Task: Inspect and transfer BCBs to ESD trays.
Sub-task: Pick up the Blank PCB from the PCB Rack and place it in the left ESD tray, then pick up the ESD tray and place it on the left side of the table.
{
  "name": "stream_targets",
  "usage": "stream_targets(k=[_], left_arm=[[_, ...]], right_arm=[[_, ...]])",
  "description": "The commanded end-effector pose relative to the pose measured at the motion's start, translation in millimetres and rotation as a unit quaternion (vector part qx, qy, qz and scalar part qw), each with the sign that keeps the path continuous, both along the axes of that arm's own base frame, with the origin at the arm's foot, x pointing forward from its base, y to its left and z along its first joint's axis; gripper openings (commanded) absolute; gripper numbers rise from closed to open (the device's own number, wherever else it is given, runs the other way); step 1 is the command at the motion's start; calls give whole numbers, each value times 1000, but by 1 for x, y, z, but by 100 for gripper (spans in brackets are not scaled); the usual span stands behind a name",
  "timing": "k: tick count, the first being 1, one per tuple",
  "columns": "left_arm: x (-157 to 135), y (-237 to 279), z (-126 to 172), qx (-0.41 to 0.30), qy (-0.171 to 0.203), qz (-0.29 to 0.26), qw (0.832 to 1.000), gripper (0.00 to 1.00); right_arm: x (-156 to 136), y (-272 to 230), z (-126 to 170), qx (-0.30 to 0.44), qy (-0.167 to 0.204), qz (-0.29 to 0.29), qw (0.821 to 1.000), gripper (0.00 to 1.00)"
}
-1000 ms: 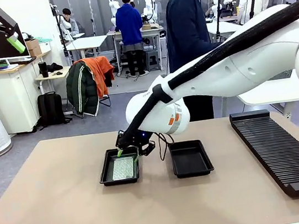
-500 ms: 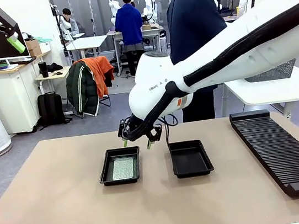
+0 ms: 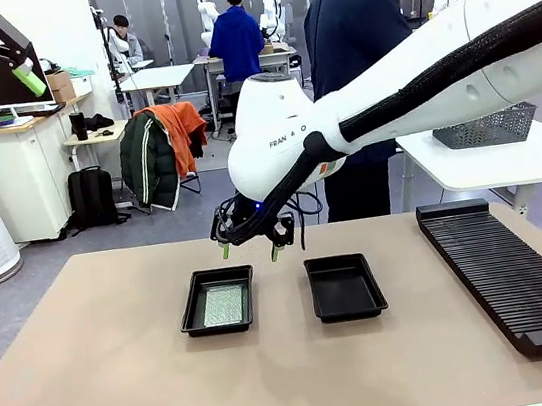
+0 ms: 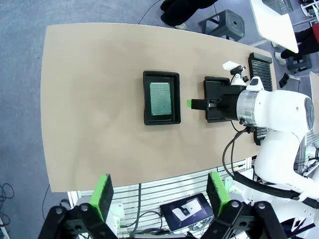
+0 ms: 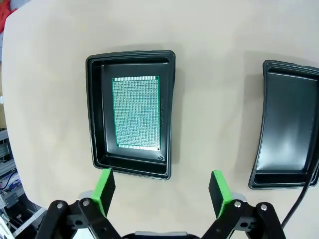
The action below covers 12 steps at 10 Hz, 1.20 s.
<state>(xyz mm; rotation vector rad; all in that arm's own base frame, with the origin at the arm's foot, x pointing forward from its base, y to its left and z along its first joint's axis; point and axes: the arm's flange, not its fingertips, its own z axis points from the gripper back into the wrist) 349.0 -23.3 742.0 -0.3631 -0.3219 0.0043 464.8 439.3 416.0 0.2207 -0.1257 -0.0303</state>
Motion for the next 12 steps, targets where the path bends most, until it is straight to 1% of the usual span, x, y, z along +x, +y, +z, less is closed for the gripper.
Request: stream_targets(k=[1, 12], left_arm=[[-1, 2, -1, 5, 0, 0, 1000, 100], [-1, 2, -1, 5, 0, 0, 1000, 100]], right_arm=[[0, -1, -2, 0, -2, -1, 1000, 100], [0, -1, -2, 0, -2, -1, 1000, 100]])
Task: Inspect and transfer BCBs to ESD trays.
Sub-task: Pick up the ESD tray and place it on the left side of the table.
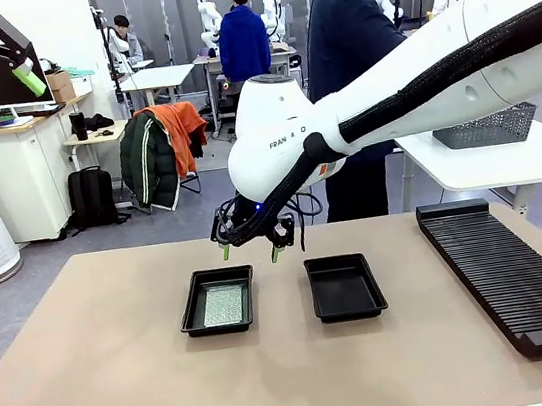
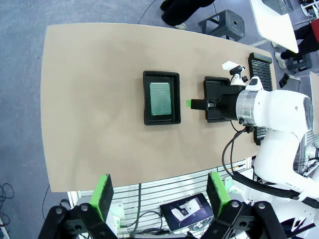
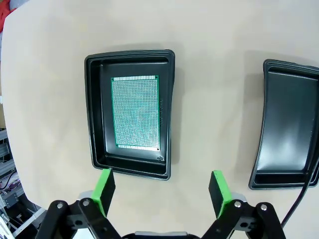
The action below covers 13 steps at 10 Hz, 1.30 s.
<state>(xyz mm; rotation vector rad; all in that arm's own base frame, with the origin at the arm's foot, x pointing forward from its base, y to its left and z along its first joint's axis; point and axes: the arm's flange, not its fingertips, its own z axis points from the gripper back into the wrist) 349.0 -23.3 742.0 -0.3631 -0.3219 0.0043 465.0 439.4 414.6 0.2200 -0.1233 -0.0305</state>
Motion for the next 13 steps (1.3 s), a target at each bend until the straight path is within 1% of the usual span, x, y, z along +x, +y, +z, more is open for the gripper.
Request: stream_targets(k=[1, 3, 4, 5, 6, 7, 8, 9, 11, 13], left_arm=[[-1, 2, -1, 5, 0, 0, 1000, 100], [0, 0, 0, 0, 0, 0, 1000, 100], [15, -23, -16, 35, 9, -22, 999, 100], [22, -39, -30, 48, 5, -35, 998, 100], [26, -52, -44, 57, 4, -44, 997, 100], [26, -65, -54, 72, 7, -45, 996, 100], [28, -80, -68, 90, 6, -34, 995, 100], [30, -94, -86, 99, 13, -37, 994, 100], [44, -124, -130, 115, 21, -48, 992, 100], [58, -154, -183, 112, 57, -66, 990, 100]], right_arm=[[0, -1, -1, 1, -3, -1, 1000, 100], [0, -1, -1, 1, -3, -1, 1000, 100], [0, 0, 0, 0, 0, 0, 1000, 100], [-6, -14, 11, 33, -4, -18, 999, 100], [-11, -32, 21, 60, 2, -33, 998, 100], [-15, -50, 31, 87, 7, -48, 995, 100], [-16, -66, 38, 114, 13, -57, 992, 100], [-17, -85, 44, 144, 16, -71, 987, 100], [-18, -122, 51, 192, 29, -86, 977, 100], [-16, -150, 51, 229, 36, -103, 967, 100]])
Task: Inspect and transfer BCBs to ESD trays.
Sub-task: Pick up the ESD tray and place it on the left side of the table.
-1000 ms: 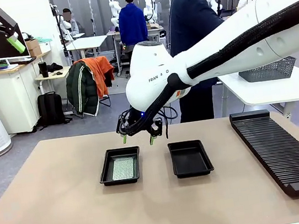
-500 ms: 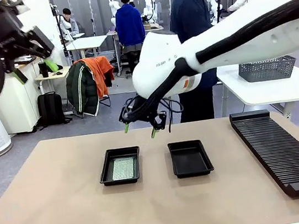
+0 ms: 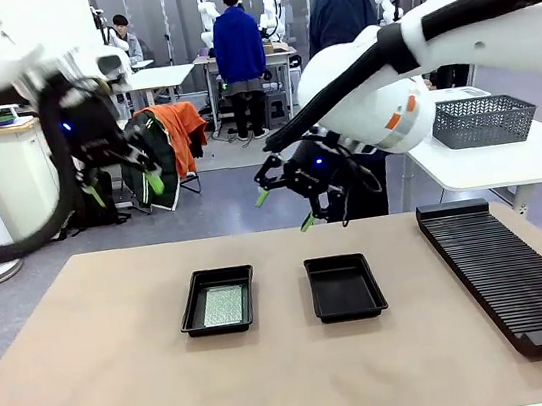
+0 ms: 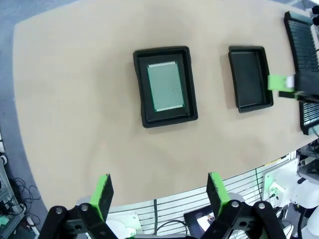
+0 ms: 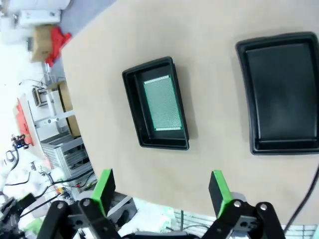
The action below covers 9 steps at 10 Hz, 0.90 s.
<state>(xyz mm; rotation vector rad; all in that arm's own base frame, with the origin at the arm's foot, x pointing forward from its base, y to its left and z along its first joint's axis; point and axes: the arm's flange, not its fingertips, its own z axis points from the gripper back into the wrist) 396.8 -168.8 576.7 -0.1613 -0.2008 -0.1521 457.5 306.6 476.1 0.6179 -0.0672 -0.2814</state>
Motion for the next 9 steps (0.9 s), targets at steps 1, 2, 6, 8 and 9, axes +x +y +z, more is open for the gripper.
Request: stream_targets(k=[1, 2, 6, 8, 9], left_arm=[[16, -19, -45, 5, 21, 8, 1000, 100], [22, -27, -66, 13, 21, 12, 1000, 100], [37, -37, -141, 42, 34, 19, 998, 100], [45, -37, -168, 63, 25, 18, 998, 100], [50, -36, -182, 61, 24, 15, 998, 100]], right_arm=[[-7, -32, -11, 49, 2, -3, 999, 100], [-8, -45, -11, 69, 1, -12, 998, 100], [-7, -74, -12, 106, 8, -29, 994, 100], [-1, -60, -3, 82, 4, -38, 996, 100], [-1, -60, -3, 82, 4, -38, 996, 100]])
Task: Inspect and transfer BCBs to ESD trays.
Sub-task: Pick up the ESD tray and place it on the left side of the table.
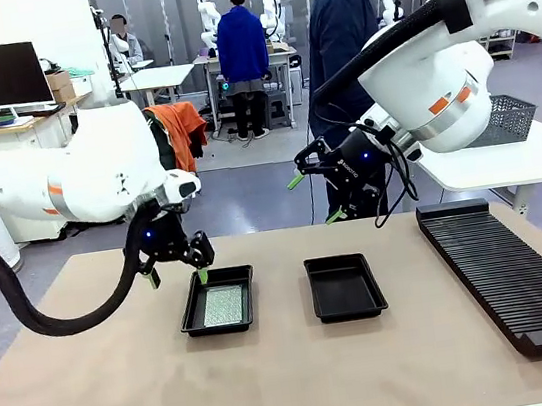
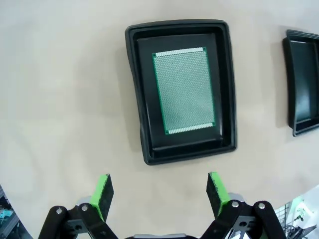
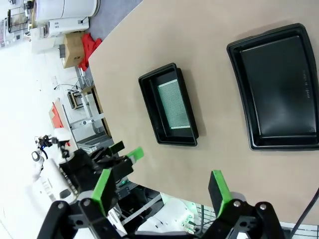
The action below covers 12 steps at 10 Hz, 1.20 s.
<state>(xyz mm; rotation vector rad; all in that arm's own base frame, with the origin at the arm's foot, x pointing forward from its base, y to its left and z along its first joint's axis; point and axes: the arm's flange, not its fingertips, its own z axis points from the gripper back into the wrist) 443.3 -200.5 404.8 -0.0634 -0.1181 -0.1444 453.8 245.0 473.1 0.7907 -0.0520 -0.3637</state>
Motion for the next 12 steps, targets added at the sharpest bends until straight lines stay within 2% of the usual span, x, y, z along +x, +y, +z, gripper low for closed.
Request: stream_targets(k=[1, 6, 8, 12], left_arm=[[8, -6, -21, 3, -8, 5, 1000, 100], [40, -2, -69, 9, 11, 8, 1000, 100], [48, -2, -80, 11, 2, 15, 1000, 100], [55, -3, -87, 30, -9, 18, 999, 78]], right_arm=[[2, 2, 0, -6, -2, -2, 1000, 100], [2, 2, 0, -6, -2, -2, 1000, 100], [2, 2, 0, -6, -2, -2, 1000, 100], [2, 2, 0, -6, -2, -2, 1000, 100]])
